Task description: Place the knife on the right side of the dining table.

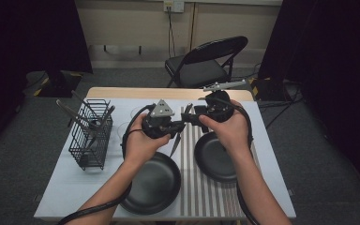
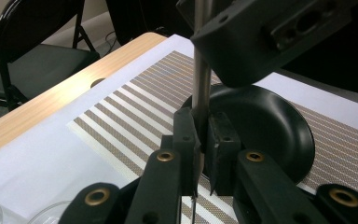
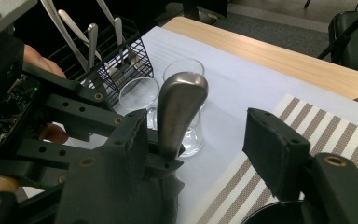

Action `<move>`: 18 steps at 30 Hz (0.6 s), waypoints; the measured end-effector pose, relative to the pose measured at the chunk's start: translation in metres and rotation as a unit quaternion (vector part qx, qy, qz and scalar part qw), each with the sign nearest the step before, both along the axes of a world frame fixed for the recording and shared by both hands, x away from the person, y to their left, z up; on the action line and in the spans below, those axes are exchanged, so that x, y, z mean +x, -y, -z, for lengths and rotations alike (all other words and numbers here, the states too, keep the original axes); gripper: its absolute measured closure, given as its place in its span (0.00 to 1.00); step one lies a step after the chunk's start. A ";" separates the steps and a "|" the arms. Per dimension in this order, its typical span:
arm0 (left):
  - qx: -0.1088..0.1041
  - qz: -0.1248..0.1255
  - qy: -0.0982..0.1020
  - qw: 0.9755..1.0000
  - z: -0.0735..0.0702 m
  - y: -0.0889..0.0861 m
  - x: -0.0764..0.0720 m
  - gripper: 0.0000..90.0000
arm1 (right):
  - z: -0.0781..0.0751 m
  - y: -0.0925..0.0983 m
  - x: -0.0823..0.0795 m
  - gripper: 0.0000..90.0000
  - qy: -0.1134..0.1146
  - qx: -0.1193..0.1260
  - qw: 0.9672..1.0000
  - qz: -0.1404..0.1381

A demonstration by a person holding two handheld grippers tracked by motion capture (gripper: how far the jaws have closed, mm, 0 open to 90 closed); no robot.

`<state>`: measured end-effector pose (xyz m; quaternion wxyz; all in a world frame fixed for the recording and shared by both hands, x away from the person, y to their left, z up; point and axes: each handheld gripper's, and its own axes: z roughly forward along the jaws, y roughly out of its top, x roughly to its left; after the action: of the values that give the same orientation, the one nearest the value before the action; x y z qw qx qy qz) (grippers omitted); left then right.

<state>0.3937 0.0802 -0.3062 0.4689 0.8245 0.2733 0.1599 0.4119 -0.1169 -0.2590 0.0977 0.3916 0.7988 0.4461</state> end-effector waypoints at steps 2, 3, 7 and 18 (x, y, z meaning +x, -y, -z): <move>0.000 0.001 0.000 1.000 0.000 0.001 0.000 0.93 | 0.000 -0.001 0.000 0.44 0.001 -0.003 1.000 0.001; 0.000 0.001 0.000 1.000 0.000 0.001 0.000 0.93 | 0.000 -0.001 0.000 0.44 0.003 -0.003 1.000 0.000; -0.001 0.003 0.000 1.000 0.000 0.002 -0.001 0.93 | 0.000 -0.002 0.001 0.44 0.006 -0.002 1.000 -0.001; -0.003 0.002 -0.002 1.000 0.001 0.003 -0.002 0.93 | 0.000 -0.003 0.001 0.49 0.003 0.006 1.000 0.007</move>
<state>0.3913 0.0771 -0.3074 0.4709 0.8240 0.2734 0.1566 0.4133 -0.1139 -0.2593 0.1010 0.3963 0.7930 0.4515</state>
